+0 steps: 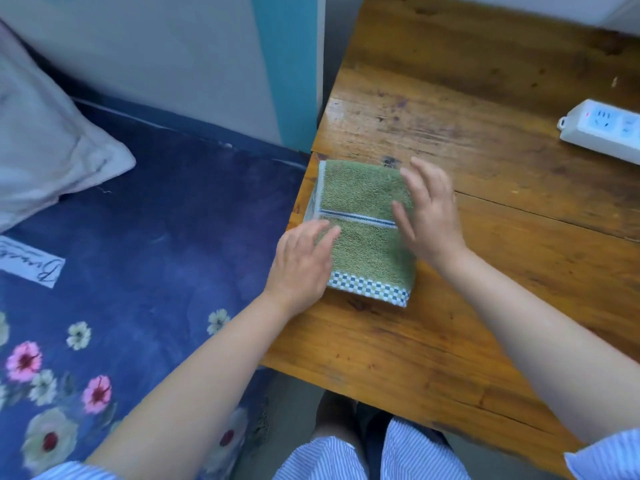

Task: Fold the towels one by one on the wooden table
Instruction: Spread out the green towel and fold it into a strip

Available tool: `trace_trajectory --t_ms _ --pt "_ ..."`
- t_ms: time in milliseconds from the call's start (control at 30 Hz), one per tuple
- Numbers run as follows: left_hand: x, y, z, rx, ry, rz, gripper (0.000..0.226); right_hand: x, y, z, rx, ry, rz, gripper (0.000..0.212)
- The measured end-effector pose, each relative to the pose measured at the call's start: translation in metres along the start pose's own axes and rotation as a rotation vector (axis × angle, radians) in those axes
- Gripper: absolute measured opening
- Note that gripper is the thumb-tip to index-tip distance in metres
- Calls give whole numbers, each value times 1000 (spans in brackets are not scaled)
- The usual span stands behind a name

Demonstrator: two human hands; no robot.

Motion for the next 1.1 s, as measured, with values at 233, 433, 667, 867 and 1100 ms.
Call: trace_trajectory --t_ms 233,433,667,867,1100 --pt "-30 37 1 -95 -67 -512 68 6 107 -41 482 158 -523 59" --pt "-44 46 -11 12 -12 -596 70 -11 105 -36 416 275 -496 40" --pt "-43 46 -12 99 -25 -562 70 -9 92 -29 184 50 -550 45" --pt "-32 46 -5 233 -115 -438 68 14 69 -21 -114 -249 -558 38" --pt "31 64 14 484 -86 -214 51 47 70 -44 -154 -415 -744 31"
Point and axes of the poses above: each hand's wrist, its own y-axis away from the middle knuckle, its own x-axis out of the back of the hand, z = x × y, the point moved 8 cm from there along -y, towards the middle knuckle, and after that the axes turned 13 degrees about z, right-handed, at the moved point
